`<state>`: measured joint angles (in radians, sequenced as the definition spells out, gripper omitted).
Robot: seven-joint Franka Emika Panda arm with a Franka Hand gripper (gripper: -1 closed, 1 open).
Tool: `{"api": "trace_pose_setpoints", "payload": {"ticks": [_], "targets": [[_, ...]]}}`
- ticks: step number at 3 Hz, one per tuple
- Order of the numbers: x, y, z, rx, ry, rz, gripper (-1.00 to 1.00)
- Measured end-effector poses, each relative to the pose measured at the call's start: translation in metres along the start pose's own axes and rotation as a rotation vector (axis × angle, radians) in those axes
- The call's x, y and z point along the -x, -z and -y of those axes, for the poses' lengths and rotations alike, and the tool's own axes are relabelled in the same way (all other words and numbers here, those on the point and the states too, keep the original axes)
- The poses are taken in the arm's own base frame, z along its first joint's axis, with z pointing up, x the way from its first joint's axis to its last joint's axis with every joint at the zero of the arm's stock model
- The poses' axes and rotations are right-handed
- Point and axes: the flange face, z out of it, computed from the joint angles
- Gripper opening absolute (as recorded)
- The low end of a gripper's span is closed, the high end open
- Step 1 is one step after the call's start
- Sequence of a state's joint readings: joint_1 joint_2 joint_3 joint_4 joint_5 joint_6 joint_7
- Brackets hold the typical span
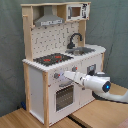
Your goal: Play with the kitchen
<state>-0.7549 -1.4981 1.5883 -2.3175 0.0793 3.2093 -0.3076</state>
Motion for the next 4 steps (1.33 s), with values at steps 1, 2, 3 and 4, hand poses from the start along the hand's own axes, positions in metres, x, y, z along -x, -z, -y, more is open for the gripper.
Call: {"api": "trace_pose_setpoints", "payload": {"ticks": [1, 2, 3, 4], "targets": [[-0.011, -0.013, 0.000, -0.005, -0.076, -0.001, 1.00], [-0.017, -0.028, -0.001, -0.011, -0.144, 0.018, 1.00], [-0.026, -0.035, -0.004, -0.019, -0.200, 0.055, 1.00], [-0.028, -0.052, -0.007, -0.018, -0.217, 0.071, 1.00]]}}
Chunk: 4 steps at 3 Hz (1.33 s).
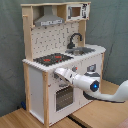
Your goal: Play with the kitchen
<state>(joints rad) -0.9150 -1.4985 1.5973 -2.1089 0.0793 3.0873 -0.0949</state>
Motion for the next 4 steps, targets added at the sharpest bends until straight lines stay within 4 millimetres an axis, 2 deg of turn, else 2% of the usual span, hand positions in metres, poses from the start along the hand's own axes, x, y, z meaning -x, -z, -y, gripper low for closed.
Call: {"api": "trace_pose_setpoints", "payload": {"ticks": [1, 4], "targets": [[0.0000, 0.0000, 0.0000, 0.000, 0.000, 0.000, -1.00], [-0.0063, 0.0023, -0.0051, 0.008, 0.328, -0.006, -1.00]]}}
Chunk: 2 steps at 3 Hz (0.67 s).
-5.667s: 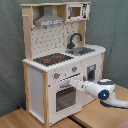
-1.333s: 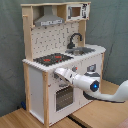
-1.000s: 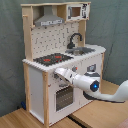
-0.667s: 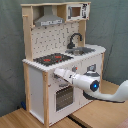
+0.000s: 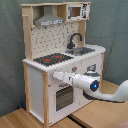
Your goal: Play with the kitchen
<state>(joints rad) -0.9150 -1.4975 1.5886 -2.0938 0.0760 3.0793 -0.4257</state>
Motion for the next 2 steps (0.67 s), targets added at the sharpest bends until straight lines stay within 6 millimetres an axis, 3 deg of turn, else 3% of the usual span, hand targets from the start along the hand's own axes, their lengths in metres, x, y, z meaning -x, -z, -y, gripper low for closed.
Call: {"api": "trace_pose_setpoints", "payload": {"ticks": [2], "targets": [[-0.0011, 0.0005, -0.0009, 0.001, 0.227, -0.001, -1.00]]}}
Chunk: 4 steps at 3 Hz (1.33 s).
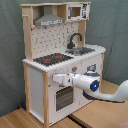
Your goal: Play with the kitchen
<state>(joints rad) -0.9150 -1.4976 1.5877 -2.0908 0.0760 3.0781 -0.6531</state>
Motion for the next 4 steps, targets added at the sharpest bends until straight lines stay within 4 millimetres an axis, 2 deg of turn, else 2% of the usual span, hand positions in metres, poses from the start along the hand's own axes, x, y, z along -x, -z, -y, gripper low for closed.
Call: {"api": "trace_pose_setpoints", "payload": {"ticks": [3, 4], "targets": [[-0.0014, 0.0007, -0.0012, 0.003, 0.318, -0.002, -1.00], [0.0002, -0.0008, -0.0006, -0.009, 0.371, 0.009, -1.00]]}}
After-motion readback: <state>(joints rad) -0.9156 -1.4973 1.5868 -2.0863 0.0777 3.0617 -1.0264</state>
